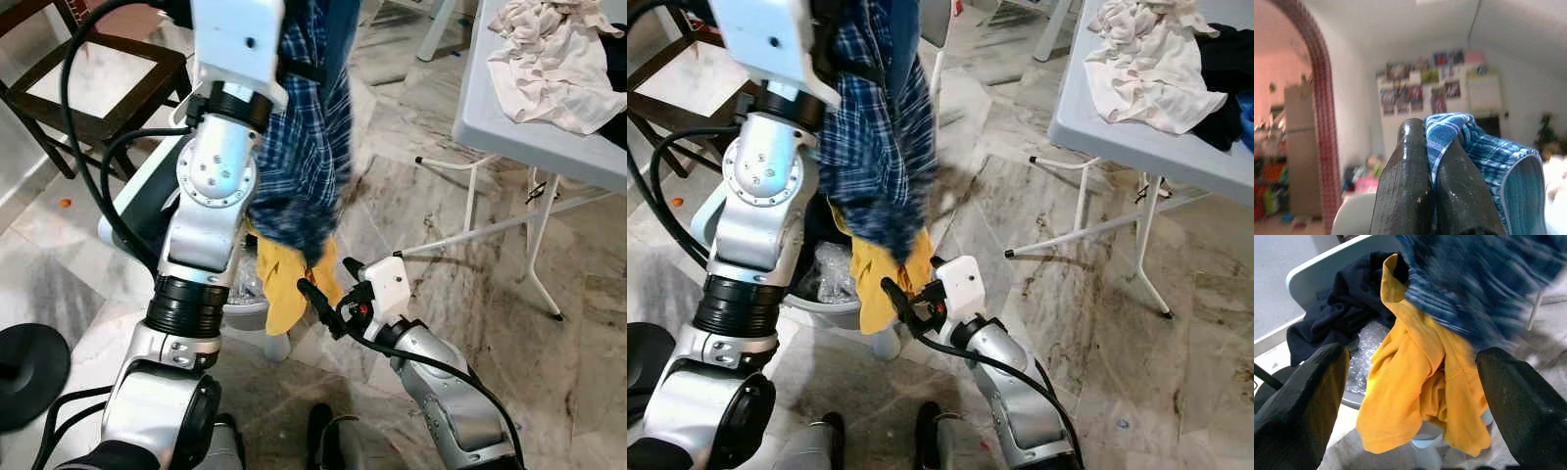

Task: Hang hanger

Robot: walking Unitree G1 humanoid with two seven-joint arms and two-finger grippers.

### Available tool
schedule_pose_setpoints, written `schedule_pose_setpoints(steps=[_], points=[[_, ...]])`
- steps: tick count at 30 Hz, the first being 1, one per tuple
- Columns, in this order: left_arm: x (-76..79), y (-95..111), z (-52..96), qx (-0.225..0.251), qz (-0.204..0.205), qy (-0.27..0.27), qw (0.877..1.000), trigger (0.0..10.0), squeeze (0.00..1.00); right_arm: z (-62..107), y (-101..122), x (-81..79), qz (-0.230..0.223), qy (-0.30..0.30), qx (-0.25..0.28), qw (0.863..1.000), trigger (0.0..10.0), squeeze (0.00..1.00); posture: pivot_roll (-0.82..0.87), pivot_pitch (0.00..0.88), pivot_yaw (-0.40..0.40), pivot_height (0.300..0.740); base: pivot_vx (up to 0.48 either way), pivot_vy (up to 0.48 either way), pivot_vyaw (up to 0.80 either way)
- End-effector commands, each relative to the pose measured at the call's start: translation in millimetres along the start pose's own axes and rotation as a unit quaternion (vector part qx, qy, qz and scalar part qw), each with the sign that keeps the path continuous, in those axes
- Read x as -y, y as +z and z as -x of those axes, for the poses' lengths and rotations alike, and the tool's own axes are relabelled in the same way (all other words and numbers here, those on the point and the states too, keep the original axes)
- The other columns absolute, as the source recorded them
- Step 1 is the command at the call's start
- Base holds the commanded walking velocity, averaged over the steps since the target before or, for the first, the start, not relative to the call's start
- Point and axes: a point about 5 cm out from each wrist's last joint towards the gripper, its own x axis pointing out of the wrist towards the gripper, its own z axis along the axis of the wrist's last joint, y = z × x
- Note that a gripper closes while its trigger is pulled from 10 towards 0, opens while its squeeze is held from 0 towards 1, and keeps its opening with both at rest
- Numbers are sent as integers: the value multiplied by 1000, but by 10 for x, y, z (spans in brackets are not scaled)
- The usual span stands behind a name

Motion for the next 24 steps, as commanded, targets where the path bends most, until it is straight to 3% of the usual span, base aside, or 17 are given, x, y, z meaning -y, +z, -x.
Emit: schedule_pose_setpoints(steps=[1,2,3,6,9,13,19,24], points=[[-4,-50,56,-14,4,4,1000,0,0,33,-73,5,-3,-5,-12,1000,10000,0,89,261,-88,740,0,0,0],[-32,-114,132,-32,1,9,999,0,0,34,-73,0,-3,-4,-12,1000,10000,0,86,263,-91,740,0,0,0],[-96,-198,307,-57,-5,15,998,0,0,40,-74,2,-2,-3,-13,1000,10000,0,88,264,-95,740,0,0,0],[-200,-208,501,-77,-14,24,997,0,0,51,-80,17,0,-2,-16,1000,10000,0,91,264,-101,740,0,0,0],[-310,-172,577,-85,-25,39,995,0,0,50,-90,34,3,0,-20,1000,10000,0,97,264,-108,740,0,0,0],[-409,-41,562,-74,-32,56,995,0,0,22,-74,39,5,4,-19,1000,10000,0,113,260,-115,740,0,0,0],[-553,335,330,-7,-58,65,996,0,0,-42,-62,27,7,13,-16,1000,10000,0,135,242,-116,740,0,0,0],[-553,335,330,-7,-58,65,996,0,0,-42,-62,27,7,13,-16,1000,10000,0,135,242,-116,740,0,0,0]])
